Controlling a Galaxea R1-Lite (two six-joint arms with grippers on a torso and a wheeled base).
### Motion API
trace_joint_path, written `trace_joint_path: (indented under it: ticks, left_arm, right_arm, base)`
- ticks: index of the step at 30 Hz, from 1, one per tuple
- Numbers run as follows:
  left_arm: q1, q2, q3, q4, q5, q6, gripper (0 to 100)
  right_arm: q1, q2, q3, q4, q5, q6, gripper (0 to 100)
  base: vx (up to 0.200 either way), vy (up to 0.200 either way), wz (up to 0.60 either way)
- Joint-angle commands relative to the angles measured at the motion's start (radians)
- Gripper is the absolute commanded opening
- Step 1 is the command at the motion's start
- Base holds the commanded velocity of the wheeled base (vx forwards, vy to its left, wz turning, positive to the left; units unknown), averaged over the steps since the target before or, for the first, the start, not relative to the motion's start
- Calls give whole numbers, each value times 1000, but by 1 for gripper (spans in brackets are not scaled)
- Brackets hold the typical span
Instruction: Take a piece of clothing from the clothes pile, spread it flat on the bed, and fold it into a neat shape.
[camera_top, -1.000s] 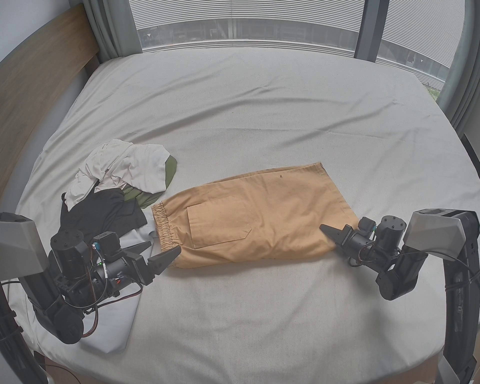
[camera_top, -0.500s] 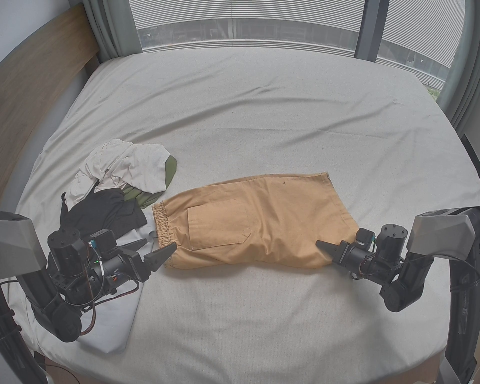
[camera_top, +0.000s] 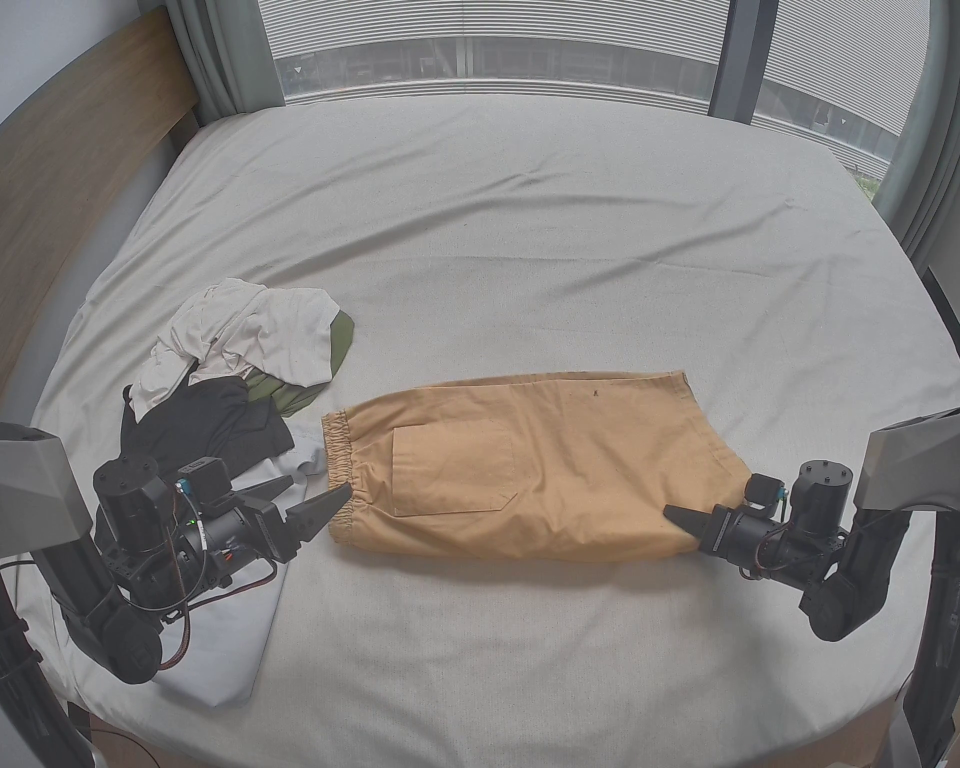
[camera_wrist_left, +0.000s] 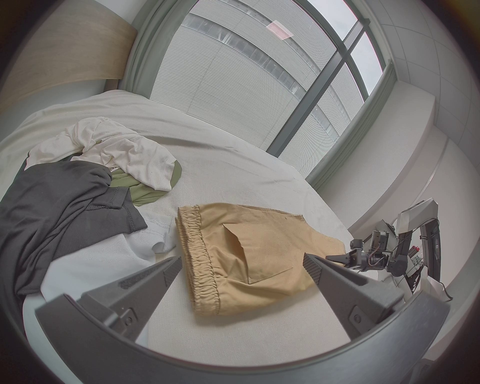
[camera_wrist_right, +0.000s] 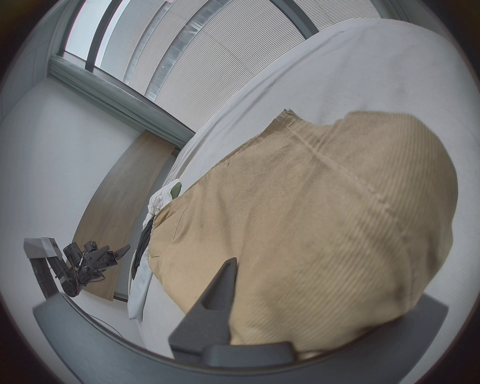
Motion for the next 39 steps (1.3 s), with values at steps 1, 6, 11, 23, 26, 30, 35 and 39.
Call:
trace_joint_path:
  ticks: [1, 6, 11, 23, 26, 30, 35, 39]
  left_arm:
    - [-1, 0, 1, -4, 0, -1, 100]
    - [-3, 0, 1, -4, 0, -1, 100]
    - [-3, 0, 2, -4, 0, -1, 100]
    - [-10, 10, 9, -2, 0, -1, 100]
    - [-10, 12, 10, -2, 0, -1, 100]
    - [-10, 12, 10, -2, 0, -1, 100]
    - [-10, 12, 9, -2, 0, -1, 100]
    - [-10, 12, 9, -2, 0, -1, 100]
  right_arm:
    - [-12, -45, 76, -1, -1, -26, 0]
    - [-12, -61, 147, -1, -1, -65, 0]
    - [-30, -71, 220, -1, -3, -105, 0]
    - [-130, -76, 335, -1, 0, -190, 0]
    - [-134, -76, 343, -1, 0, -192, 0]
    - [-139, -64, 374, -1, -1, -192, 0]
    - [-141, -48, 375, -1, -1, -198, 0]
    - [-150, -35, 380, -1, 0, -220, 0]
  base:
    - [0, 0, 0]
    - [0, 0, 0]
    - [0, 0, 0]
    - [0, 0, 0]
    - [0, 0, 0]
    - [0, 0, 0]
    - [0, 0, 0]
    - [0, 0, 0]
